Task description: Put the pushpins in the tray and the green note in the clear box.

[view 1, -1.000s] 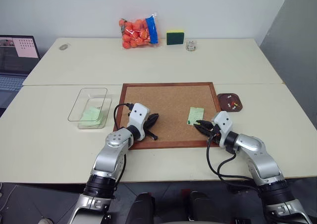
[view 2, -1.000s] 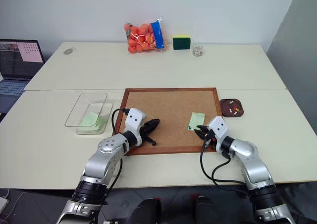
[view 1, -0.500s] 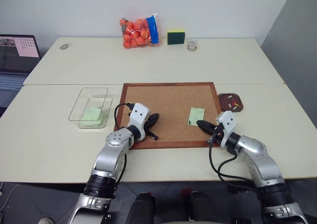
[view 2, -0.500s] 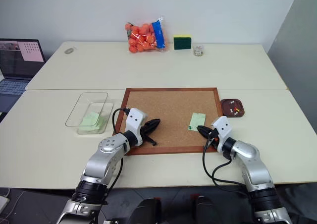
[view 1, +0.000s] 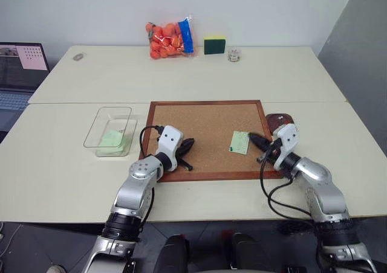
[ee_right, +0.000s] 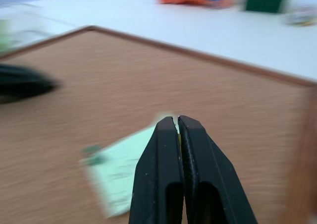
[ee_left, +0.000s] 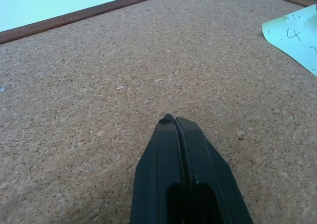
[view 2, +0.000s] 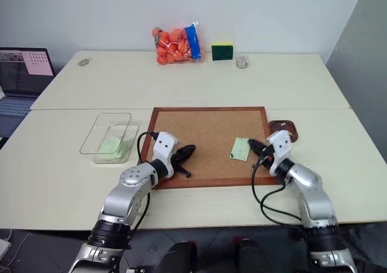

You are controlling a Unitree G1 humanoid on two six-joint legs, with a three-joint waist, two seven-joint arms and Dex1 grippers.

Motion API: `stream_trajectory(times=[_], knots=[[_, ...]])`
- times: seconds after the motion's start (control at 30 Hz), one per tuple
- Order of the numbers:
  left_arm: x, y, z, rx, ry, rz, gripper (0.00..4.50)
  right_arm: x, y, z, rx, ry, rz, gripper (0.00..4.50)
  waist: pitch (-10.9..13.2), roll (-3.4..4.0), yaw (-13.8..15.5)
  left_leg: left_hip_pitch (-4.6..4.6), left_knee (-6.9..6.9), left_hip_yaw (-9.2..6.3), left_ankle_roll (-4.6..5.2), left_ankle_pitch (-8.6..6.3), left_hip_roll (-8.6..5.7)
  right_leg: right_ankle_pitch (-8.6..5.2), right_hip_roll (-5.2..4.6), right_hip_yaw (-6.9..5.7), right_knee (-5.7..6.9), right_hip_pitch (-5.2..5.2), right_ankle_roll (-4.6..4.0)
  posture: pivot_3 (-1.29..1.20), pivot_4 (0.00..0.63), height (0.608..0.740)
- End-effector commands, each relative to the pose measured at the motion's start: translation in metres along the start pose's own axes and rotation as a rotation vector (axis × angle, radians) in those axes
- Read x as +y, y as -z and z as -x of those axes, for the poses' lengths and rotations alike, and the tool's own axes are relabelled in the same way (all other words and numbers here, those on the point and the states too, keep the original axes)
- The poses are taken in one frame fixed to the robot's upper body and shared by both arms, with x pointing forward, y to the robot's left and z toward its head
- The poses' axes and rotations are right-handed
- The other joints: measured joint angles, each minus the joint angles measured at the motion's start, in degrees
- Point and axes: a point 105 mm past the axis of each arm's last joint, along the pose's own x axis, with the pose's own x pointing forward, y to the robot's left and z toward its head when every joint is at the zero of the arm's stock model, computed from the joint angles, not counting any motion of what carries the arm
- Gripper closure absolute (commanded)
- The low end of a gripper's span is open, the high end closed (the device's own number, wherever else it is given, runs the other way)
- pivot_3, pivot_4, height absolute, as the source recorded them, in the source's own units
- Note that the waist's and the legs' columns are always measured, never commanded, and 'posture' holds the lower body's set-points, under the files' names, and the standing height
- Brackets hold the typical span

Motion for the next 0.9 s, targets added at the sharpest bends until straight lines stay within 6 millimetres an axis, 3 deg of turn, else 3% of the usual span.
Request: stream_trajectory(times=[0.03, 0.17, 0.4, 0.9], knots=[[-0.007, 0.017, 0.0, 0.063, 0.025, 0.022, 4.5, -0.046, -0.008, -0.006, -0.012, 0.244, 0.019, 4.48, 0.0, 0.0, 0.05, 0.01, -0.01, 0.0, 0.0, 0.0, 0.0, 0.0, 0.0, 0.01, 0.0, 0.0, -0.01, 0.0, 0.15, 0.74], [-0.006, 0.017, -0.001, 0.062, 0.024, 0.021, 4.5, -0.065, -0.01, -0.015, 0.005, 0.34, -0.009, 4.48, -0.02, 0.03, 0.14, 0.0, -0.06, -0.01, 0.0, 0.0, 0.01, -0.04, 0.01, 0.0, 0.01, -0.01, -0.08, 0.0, 0.15, 0.74], [-0.004, 0.017, 0.001, 0.063, 0.013, 0.022, 4.5, -0.073, -0.008, -0.022, 0.031, 0.365, 0.014, 4.48, -0.01, 0.04, 0.11, -0.01, -0.04, 0.02, 0.0, 0.0, 0.0, -0.03, 0.0, 0.03, 0.04, -0.01, -0.08, 0.0, 0.15, 0.74], [-0.005, 0.017, -0.001, 0.058, 0.009, 0.028, 4.5, -0.081, -0.005, -0.015, 0.041, 0.398, 0.022, 1.43, -0.02, 0.05, 0.0, 0.01, -0.03, 0.03, 0.01, 0.0, 0.01, -0.03, 0.01, 0.05, 0.07, -0.01, -0.08, 0.0, 0.15, 0.74]])
